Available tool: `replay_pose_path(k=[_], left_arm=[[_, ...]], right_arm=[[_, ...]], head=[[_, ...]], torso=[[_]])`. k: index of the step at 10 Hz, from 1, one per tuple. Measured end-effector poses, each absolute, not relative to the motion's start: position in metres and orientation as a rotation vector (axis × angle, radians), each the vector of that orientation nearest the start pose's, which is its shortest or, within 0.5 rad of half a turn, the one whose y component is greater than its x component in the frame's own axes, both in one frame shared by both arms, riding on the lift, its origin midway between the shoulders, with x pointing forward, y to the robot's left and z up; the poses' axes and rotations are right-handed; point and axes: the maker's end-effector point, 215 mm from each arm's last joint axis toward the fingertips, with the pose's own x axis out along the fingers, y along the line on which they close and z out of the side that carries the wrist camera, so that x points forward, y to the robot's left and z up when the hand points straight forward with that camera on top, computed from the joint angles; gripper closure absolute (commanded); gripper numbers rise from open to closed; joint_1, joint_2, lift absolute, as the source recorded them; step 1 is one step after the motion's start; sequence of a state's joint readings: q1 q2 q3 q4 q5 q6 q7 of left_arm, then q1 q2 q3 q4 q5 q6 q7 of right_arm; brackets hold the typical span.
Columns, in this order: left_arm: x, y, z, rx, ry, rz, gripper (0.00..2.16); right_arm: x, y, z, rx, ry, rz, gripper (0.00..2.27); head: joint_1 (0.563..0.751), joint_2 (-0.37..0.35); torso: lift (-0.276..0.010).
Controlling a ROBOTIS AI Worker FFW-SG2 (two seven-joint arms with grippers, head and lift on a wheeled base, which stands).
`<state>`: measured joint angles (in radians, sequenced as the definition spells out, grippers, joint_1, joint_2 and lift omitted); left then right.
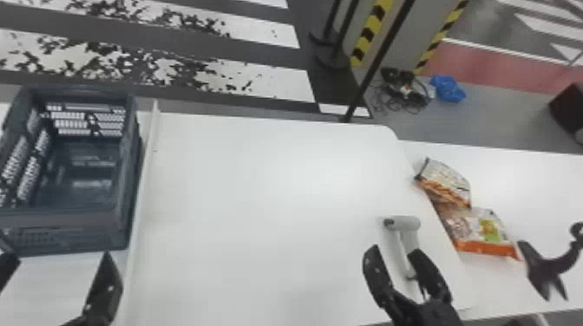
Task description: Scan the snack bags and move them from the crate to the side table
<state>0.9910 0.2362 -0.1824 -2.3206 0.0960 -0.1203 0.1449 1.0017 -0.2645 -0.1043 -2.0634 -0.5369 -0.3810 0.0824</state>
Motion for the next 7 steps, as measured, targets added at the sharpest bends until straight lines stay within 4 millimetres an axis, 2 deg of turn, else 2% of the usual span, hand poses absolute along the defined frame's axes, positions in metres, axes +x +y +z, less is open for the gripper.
replay_pose_path(k=[7], left_arm=[[0.2952, 0.1639, -0.3402, -0.088, 0.155, -0.136, 0.06]], right_arm=[[0.2842, -0.3112, -0.3725, 0.249, 0.087, 0.024, 0.09]], head=[[0.695, -0.297]], torso=[[-0.087]])
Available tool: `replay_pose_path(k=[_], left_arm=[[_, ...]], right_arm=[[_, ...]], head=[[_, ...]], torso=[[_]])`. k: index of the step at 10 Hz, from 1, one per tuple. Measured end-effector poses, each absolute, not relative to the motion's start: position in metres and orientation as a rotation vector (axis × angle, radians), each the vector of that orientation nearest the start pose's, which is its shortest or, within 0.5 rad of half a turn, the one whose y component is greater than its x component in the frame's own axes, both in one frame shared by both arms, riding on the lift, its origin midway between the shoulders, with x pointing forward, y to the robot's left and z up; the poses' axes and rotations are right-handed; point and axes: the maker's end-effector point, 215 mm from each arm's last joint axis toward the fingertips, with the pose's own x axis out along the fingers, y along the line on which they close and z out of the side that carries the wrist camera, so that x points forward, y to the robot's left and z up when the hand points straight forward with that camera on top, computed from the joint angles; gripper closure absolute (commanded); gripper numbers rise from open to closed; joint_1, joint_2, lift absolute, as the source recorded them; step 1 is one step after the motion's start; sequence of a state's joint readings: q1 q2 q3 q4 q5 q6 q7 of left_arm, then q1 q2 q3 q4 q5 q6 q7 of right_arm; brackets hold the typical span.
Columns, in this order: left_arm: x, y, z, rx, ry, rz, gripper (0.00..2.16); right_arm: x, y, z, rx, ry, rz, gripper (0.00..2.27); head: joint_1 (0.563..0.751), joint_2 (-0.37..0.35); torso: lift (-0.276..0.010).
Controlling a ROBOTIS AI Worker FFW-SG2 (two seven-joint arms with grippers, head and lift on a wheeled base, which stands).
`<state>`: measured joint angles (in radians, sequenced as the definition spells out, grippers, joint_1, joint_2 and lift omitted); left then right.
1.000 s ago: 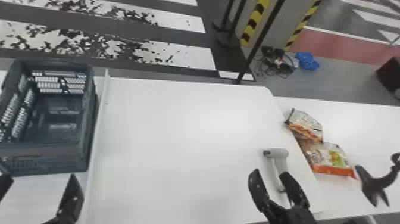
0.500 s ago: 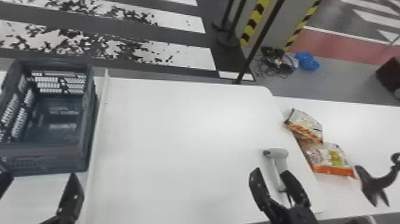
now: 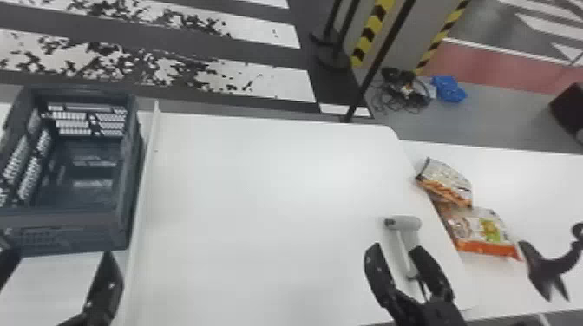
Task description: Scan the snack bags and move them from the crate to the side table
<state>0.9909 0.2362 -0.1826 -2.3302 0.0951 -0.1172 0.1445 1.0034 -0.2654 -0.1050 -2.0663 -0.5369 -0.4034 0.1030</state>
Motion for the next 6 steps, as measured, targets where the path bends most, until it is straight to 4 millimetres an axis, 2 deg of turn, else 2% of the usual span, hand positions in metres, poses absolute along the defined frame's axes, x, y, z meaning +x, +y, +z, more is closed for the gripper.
replay_pose_path(k=[6], left_arm=[[0.2953, 0.1637, -0.3403, -0.087, 0.157, -0.136, 0.06]], right_arm=[[0.2820, -0.3130, -0.3695, 0.246, 0.076, 0.020, 0.09]], head=[[0.695, -0.303]], torso=[[-0.087]])
